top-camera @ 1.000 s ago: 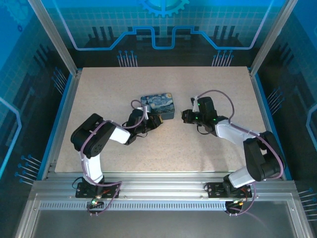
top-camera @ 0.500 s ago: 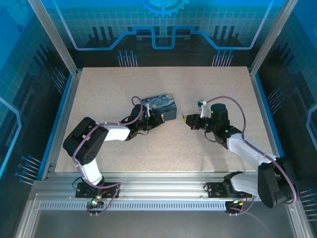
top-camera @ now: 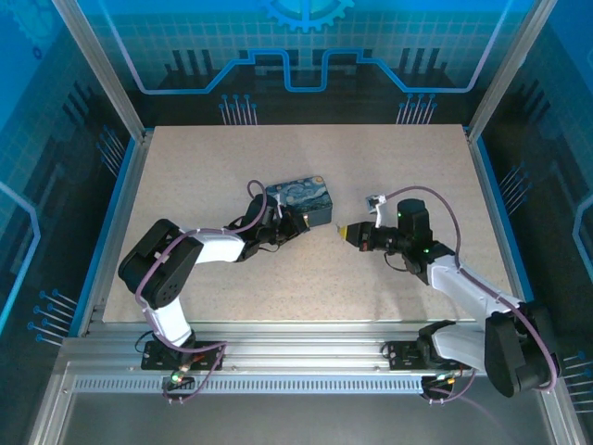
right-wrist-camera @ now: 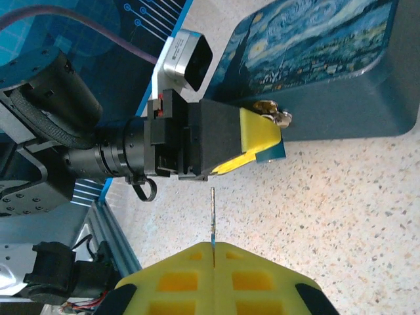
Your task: Unlock the padlock with the key
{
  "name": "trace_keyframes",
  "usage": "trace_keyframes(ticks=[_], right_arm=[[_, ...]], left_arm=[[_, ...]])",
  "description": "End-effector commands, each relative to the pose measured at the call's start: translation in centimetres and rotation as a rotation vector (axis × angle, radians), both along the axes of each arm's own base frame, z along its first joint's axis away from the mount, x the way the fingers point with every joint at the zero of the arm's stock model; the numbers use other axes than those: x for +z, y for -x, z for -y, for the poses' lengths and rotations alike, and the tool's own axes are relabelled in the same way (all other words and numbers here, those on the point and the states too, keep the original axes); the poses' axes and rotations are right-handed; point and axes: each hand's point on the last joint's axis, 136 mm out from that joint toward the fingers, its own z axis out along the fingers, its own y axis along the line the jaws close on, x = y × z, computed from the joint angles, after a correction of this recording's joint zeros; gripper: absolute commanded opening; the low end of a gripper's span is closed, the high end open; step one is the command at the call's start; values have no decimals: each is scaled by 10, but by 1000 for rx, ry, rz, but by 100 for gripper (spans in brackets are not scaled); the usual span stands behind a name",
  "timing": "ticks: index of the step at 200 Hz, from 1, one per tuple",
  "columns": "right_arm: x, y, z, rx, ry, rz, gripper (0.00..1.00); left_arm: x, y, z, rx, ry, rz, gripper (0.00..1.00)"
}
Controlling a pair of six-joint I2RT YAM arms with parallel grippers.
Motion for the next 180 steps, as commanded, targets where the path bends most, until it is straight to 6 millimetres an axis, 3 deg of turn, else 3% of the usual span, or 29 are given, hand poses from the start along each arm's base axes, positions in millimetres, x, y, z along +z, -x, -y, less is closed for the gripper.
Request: trace_keyframes(ticks=[1, 61, 180], right_arm=[[-5, 7, -7, 25, -56, -48, 0], [-29, 4, -23, 26, -97, -125, 0], [-56, -14, -40, 26, -166, -222, 0]], left_arm=[[30, -5, 14, -33, 80, 61, 0], [28, -4, 16, -34, 109, 55, 0], [29, -3, 18, -46, 132, 54, 0]])
